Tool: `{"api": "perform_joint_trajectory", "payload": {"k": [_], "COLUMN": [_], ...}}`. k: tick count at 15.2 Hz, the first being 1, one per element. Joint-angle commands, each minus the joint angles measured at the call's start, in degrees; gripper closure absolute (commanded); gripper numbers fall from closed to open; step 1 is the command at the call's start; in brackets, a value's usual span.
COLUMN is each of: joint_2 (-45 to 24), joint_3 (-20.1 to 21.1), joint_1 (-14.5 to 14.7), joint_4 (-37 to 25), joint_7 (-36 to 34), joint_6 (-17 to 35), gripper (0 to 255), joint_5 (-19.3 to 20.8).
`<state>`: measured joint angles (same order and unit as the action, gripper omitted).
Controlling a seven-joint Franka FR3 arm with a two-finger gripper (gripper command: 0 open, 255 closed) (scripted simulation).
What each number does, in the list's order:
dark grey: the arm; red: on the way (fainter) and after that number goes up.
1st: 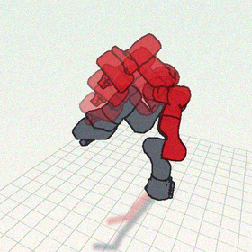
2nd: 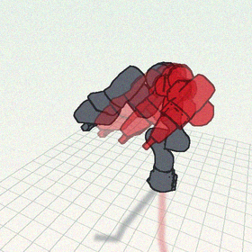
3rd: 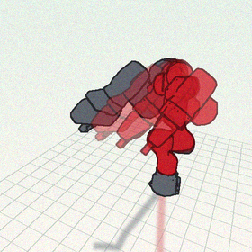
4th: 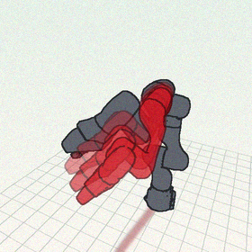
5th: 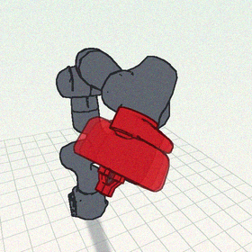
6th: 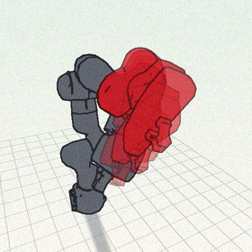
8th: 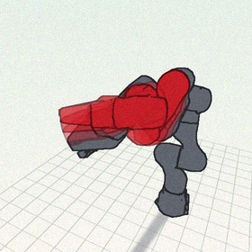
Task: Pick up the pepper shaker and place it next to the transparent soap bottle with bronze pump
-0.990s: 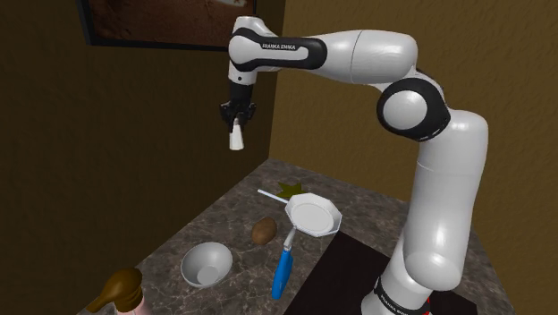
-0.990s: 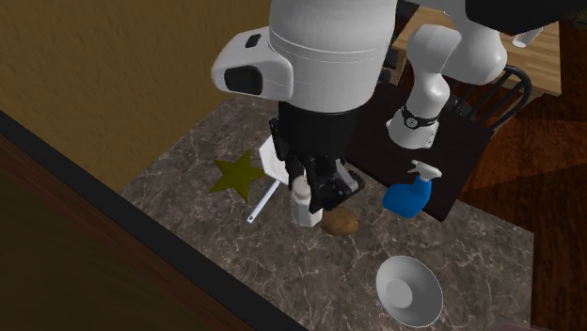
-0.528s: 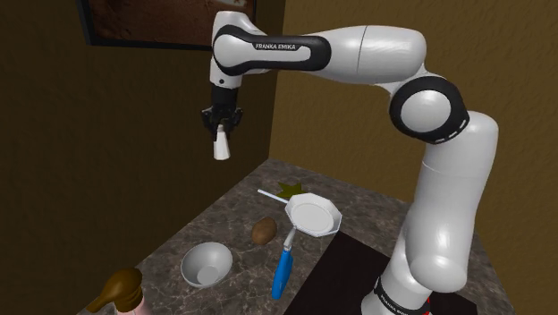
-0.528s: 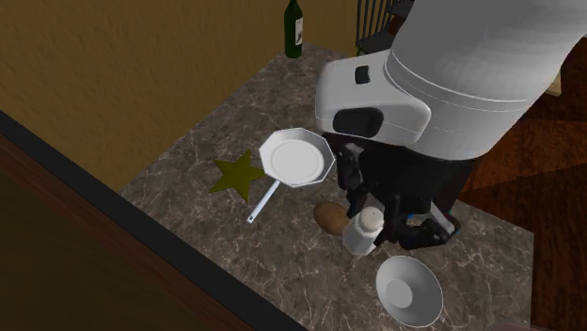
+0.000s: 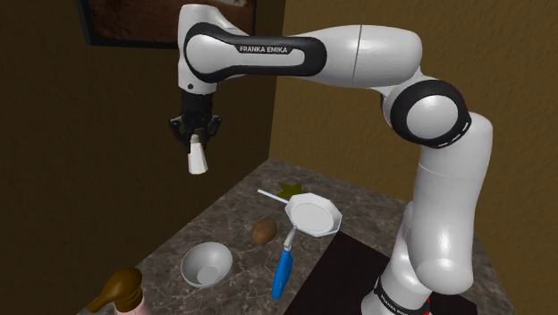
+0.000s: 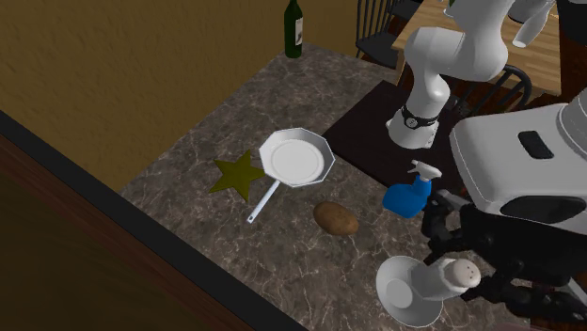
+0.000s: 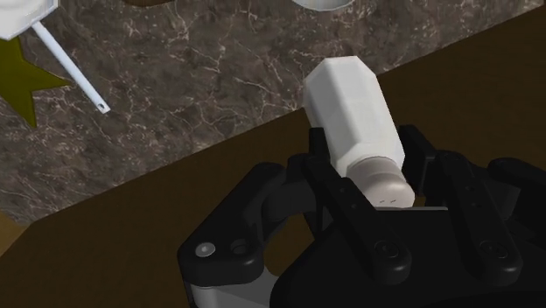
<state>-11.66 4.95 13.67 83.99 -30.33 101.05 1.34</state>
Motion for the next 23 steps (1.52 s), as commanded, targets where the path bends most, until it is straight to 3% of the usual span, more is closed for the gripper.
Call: {"api": "perform_joint_trajectory", "payload": {"k": [1,11,15,18,23], "joint_2": [-0.80,-9.62,-15.68,-22.42,-19.69], "joint_3": [1.00,4.96,5.92,6.24,6.33], "joint_1": [1.71,10.70,15.05,19.04,18.15], "joint_4": [-1.76,-14.27,-23.48,-34.35,-25.86], "joint_7": [-2.80,-15.18,-19.59,-22.52,-22.87], "joint_6": [-1.00,-5.17,-8.59,-12.90,-7.17], "gripper": [255,255,255,255,255], "joint_5": [0.56,4.00,5.78,7.37,6.93]}}
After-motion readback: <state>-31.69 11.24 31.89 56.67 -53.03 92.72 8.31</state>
